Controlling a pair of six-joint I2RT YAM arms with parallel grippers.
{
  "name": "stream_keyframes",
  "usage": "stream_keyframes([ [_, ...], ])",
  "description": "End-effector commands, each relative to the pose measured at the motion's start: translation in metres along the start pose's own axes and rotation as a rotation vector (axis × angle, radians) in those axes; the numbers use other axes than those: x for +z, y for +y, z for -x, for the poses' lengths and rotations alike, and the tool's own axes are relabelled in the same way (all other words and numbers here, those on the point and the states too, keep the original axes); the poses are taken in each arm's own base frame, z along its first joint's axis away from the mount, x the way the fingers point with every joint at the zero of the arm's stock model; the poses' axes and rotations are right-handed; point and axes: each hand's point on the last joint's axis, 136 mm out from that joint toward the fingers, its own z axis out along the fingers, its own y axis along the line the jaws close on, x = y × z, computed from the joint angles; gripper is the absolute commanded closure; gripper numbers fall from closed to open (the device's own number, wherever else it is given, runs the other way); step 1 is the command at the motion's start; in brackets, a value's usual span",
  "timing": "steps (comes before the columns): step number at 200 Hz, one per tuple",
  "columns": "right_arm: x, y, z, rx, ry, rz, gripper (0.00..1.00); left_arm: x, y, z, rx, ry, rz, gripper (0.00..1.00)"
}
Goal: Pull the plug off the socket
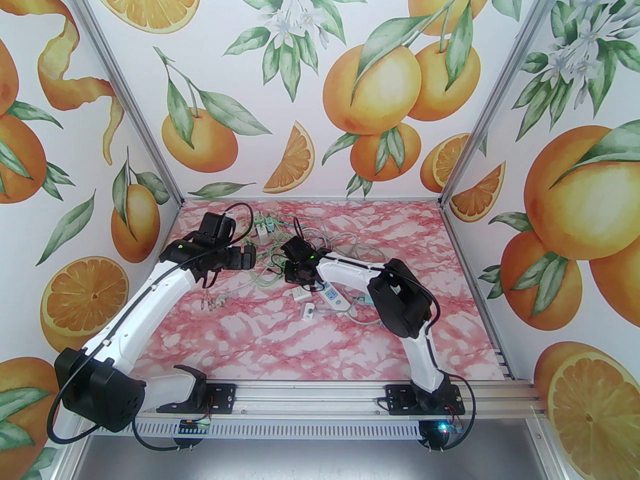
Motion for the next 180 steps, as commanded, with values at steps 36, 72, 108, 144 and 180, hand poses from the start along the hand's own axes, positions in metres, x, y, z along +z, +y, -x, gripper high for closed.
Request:
stream_keyframes([
  [36,-0.029,-0.080,-0.020,0.016,0.024,-0.100,0.78,0.037,-0.018,0.022,-0.127,0.011,-0.158,0.00],
  [72,-0.045,-0.106,-0.012,0.019,0.012,-0.104,0.78,0.081,-0.025,0.040,-0.170,0.047,-0.146,0.15],
  [108,-0.063,-0.108,0.004,-0.013,-0.017,-0.087,0.74,0.133,-0.031,0.060,-0.184,0.078,-0.099,0.33],
  [144,-0.078,-0.093,0.015,-0.031,-0.035,-0.048,0.72,0.177,-0.038,0.071,-0.172,0.111,-0.041,0.39],
  [180,-0.086,-0.082,0.017,-0.032,-0.033,-0.001,0.71,0.201,-0.046,0.078,-0.145,0.109,0.012,0.39],
])
